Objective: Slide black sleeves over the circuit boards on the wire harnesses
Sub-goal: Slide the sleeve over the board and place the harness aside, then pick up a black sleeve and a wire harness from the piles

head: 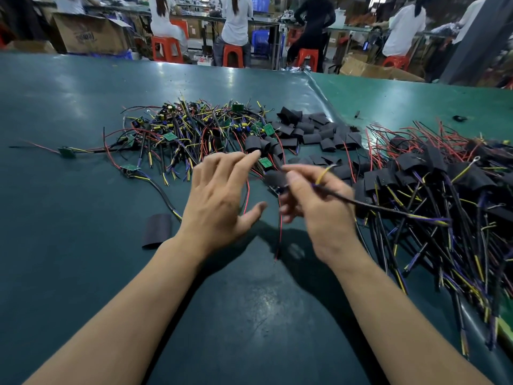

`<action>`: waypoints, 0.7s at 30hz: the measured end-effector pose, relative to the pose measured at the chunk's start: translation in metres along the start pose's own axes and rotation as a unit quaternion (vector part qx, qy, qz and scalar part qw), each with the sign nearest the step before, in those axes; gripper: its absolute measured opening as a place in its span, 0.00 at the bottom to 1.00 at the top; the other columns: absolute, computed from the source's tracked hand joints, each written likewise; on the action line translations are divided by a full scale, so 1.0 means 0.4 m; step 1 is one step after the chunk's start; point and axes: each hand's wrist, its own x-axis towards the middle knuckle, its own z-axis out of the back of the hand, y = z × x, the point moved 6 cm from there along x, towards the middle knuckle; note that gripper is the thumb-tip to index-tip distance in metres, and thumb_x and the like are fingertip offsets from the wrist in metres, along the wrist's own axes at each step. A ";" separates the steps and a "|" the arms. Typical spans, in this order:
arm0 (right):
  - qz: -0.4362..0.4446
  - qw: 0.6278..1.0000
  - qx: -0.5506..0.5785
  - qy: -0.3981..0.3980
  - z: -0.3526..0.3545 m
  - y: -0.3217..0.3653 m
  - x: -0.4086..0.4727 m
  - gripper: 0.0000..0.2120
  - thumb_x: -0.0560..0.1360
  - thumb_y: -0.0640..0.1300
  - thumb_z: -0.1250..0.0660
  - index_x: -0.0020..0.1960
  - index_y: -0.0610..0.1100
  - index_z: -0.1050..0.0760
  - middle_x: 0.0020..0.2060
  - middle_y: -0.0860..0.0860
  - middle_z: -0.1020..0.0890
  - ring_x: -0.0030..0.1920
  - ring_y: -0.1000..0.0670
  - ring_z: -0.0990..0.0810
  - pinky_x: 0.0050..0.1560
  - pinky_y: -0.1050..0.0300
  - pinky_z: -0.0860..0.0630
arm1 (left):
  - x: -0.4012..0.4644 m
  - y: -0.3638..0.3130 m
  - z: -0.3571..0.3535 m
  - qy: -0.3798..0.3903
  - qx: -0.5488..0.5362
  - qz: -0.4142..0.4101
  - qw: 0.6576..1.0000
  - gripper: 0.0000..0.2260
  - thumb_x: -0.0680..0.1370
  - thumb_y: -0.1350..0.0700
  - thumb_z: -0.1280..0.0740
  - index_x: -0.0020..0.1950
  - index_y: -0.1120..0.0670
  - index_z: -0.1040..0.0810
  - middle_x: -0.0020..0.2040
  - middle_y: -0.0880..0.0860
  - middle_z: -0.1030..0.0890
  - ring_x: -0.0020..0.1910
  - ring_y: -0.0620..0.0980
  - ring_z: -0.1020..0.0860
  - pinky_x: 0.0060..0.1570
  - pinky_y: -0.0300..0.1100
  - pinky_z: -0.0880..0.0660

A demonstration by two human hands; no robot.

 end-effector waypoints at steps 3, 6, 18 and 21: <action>0.078 0.976 0.087 -0.183 0.115 0.054 0.030 0.06 0.79 0.34 0.36 0.51 0.42 0.22 0.30 0.47 0.19 0.27 0.50 0.22 0.26 0.61 0.26 | -0.001 0.044 0.002 -0.042 0.018 0.060 0.997 0.21 0.74 0.45 0.31 0.63 0.54 0.22 0.58 0.53 0.22 0.59 0.55 0.32 0.55 0.51 0.34; 0.069 0.908 0.264 -0.317 0.219 0.049 0.042 0.05 0.79 0.34 0.34 0.54 0.37 0.25 0.43 0.43 0.18 0.38 0.47 0.17 0.38 0.60 0.20 | -0.006 0.058 -0.034 0.041 -0.003 0.086 0.995 0.19 0.76 0.41 0.36 0.59 0.51 0.19 0.56 0.49 0.20 0.57 0.54 0.31 0.55 0.50 0.34; 0.106 0.961 -0.108 -0.230 0.142 0.013 0.032 0.12 0.82 0.45 0.39 0.43 0.45 0.21 0.26 0.50 0.20 0.23 0.51 0.23 0.22 0.61 0.29 | -0.010 0.067 -0.040 0.017 -0.106 0.147 0.983 0.11 0.76 0.63 0.35 0.57 0.55 0.20 0.49 0.51 0.17 0.49 0.55 0.25 0.53 0.48 0.29; 0.166 0.941 -0.269 -0.122 0.077 0.002 0.020 0.06 0.79 0.42 0.34 0.52 0.44 0.19 0.31 0.53 0.19 0.29 0.54 0.21 0.33 0.56 0.23 | -0.007 0.034 0.031 -0.124 -0.202 0.108 0.966 0.08 0.75 0.66 0.36 0.52 0.58 0.22 0.46 0.44 0.24 0.45 0.47 0.28 0.49 0.41 0.29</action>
